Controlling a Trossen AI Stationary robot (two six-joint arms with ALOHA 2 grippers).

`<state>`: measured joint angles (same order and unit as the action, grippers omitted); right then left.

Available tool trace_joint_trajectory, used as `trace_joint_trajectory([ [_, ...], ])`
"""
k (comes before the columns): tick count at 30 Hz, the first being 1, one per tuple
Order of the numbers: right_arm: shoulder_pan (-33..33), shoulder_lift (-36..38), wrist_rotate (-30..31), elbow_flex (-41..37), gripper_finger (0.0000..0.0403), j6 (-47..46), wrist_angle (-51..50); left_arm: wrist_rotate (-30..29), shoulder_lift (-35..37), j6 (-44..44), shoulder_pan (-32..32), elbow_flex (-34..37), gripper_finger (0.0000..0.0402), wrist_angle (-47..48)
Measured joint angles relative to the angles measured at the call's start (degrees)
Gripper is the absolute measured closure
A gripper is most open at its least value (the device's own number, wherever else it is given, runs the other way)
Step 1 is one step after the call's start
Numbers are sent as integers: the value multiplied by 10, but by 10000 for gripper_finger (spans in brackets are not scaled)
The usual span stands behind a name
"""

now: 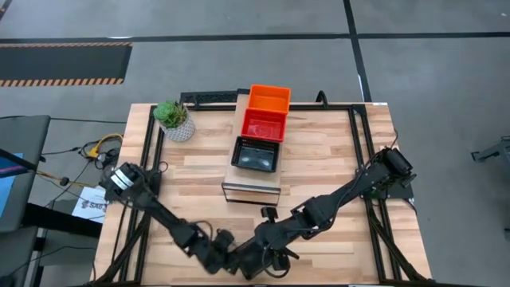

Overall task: Stack baskets on shelf by color
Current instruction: Stack the black bin on top of the stacked black bin on the shelf

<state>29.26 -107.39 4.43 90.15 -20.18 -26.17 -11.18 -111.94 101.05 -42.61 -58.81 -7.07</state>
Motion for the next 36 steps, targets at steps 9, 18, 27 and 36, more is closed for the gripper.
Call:
trace_joint_trajectory([
  [9,-9,0,27,0,226,0,-89,20,7,-104,86,-1,401,-6],
  [18,-20,-29,32,-17,198,-59,-149,38,7,-147,116,-1,401,-21],
  [27,-10,-67,34,-41,204,-92,-144,40,6,-143,103,0,401,-30],
  [36,-18,-72,24,-42,207,-95,-135,34,6,-140,104,0,401,-30],
])
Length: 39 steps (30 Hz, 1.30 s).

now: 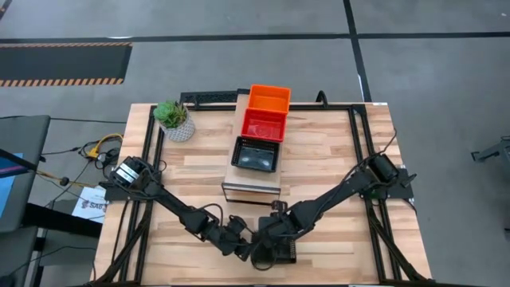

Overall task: Stack baskets on shelf by color
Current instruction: Stack the black bin on top of the stacked black bin on the shelf

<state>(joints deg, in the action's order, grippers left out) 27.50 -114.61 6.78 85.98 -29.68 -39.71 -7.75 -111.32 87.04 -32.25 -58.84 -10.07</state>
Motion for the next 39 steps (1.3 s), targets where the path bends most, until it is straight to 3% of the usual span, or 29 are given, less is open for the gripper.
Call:
trace_joint_trajectory([
  [23,13,-21,-11,0,234,-3,-11,-13,0,-2,0,0,401,0],
  [27,18,-30,-14,-2,268,-3,-33,-7,0,-2,0,0,401,-2],
  [33,17,-28,-36,0,383,-5,-36,0,0,-5,0,0,401,0],
  [39,17,-27,-61,24,388,-5,-55,22,28,-28,0,0,401,8],
])
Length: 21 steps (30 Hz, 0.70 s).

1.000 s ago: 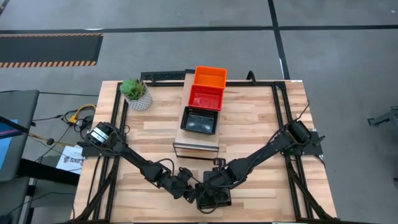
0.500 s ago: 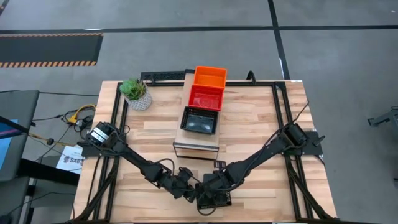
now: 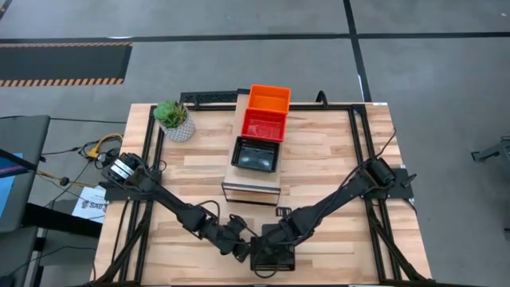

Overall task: Stack baskets on shelf by color
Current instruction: Stack the black bin on top of the stacked black bin on the shelf

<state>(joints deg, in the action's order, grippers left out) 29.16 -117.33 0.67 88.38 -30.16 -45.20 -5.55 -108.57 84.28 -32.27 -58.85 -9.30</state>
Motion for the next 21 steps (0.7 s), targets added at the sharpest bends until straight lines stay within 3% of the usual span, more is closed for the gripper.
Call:
trace_joint_trajectory([
  [7,0,58,-15,55,390,13,-80,32,87,-42,-11,0,401,33],
  [11,-5,119,-10,82,395,22,-140,12,171,-67,-25,0,401,87],
  [16,-43,216,53,101,391,33,-163,-101,286,-101,-47,0,401,157],
  [21,-135,295,83,102,394,74,-129,-237,381,-148,-65,0,401,210],
])
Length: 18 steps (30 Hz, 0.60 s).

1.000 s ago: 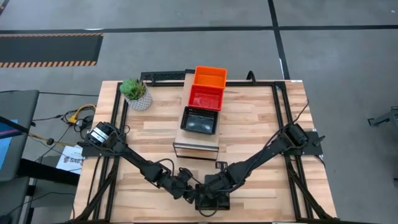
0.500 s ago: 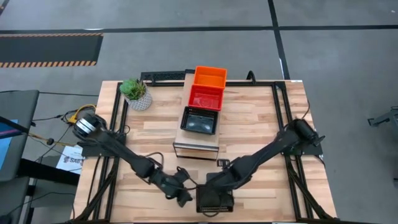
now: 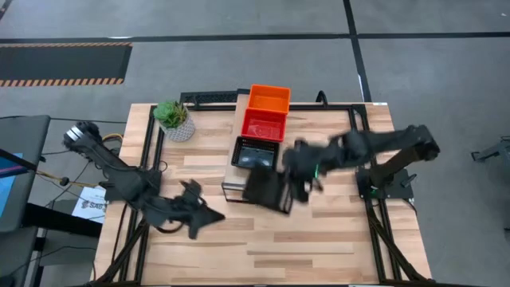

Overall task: Stack baskets on shelf by color
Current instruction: Stack the black bin on top of the stacked black bin on the shelf

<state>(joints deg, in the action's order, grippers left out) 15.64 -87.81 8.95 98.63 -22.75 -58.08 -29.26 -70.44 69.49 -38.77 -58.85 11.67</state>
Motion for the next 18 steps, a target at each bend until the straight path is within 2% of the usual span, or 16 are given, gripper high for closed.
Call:
trace_joint_trajectory([
  [3,-71,25,0,0,388,36,24,-49,42,-24,-3,0,401,23],
  [6,-137,32,-6,0,394,84,43,-66,74,-31,-3,0,401,50],
  [12,-244,8,-92,0,389,158,82,-91,112,-28,-3,0,401,127],
  [18,-287,-36,-177,-1,392,198,97,-95,130,-3,-1,0,401,171],
])
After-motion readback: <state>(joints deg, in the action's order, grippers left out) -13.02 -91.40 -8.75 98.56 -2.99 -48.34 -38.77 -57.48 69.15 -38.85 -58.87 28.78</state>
